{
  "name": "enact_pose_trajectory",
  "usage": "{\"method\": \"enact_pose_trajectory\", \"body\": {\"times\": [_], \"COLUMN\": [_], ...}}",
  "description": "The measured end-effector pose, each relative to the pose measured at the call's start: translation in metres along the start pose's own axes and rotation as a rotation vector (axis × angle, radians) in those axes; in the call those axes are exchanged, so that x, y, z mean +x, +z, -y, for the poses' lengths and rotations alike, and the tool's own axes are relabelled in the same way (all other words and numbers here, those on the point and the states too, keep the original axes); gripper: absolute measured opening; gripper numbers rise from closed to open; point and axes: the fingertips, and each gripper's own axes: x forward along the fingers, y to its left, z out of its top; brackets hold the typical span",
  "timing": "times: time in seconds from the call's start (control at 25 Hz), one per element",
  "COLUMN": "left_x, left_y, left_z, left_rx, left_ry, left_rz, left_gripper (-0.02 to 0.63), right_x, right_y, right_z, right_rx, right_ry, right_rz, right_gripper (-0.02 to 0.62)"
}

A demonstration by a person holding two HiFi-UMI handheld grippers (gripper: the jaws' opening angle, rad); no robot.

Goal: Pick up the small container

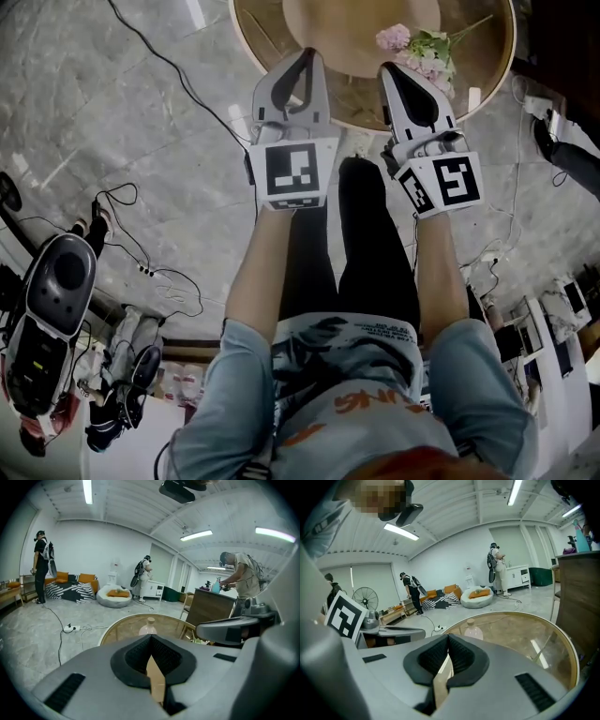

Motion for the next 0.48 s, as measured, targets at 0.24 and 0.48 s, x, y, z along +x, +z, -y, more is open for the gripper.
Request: {"method": "enact_pose_trajectory", "body": {"times": [0.24, 0.48], "left_x": [0.003, 0.008], "left_y": [-0.014, -0.017], "left_z": [-0.013, -0.028], "left_rx": [0.002, -0.007], "left_ry": [0.005, 0.004], "left_rz": [-0.018, -0.033], "left_gripper": [0.023, 0.023], "right_x": [0.033, 0.073], "right_y": [-0.007, -0.011], "right_z": [0.008, 0.017], "right_rx": [-0.028, -0.064], "right_ry": [0.001, 0.016], "right_rz": [-0.006, -0.043], "right_gripper": [0.041, 0.118]}}
